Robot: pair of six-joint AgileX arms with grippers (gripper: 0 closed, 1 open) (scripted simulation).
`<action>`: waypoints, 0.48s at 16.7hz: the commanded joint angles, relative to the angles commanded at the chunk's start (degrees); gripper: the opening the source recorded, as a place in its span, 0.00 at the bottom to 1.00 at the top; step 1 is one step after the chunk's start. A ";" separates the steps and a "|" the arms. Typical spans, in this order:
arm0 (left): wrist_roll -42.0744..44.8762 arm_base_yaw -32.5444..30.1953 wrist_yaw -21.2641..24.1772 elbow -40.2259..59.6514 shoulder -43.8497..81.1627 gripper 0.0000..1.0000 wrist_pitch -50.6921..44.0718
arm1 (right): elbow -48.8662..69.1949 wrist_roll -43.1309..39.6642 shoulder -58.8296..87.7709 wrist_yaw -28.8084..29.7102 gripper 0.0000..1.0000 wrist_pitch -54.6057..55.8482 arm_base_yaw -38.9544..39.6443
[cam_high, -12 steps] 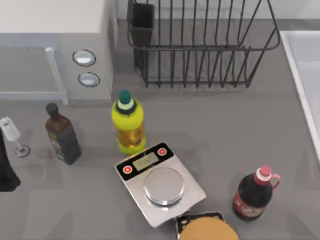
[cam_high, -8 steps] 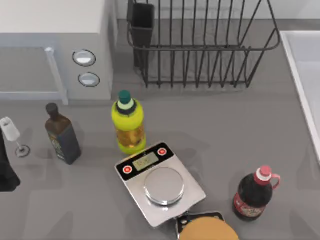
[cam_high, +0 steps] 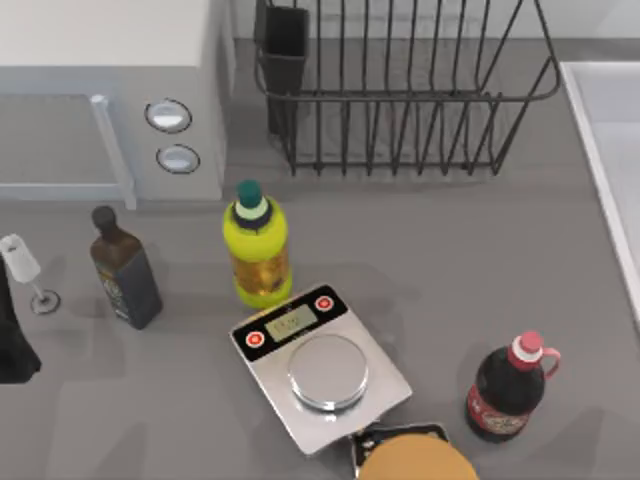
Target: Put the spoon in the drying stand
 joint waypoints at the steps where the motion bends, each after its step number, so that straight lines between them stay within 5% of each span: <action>1: 0.00 0.00 0.00 0.00 0.00 1.00 0.00 | 3.13 -1.99 5.66 -0.06 1.00 -3.65 -2.10; 8: 0.00 0.00 0.00 0.00 0.00 1.00 0.00 | 23.16 -14.79 37.97 -0.21 1.00 -26.55 -15.47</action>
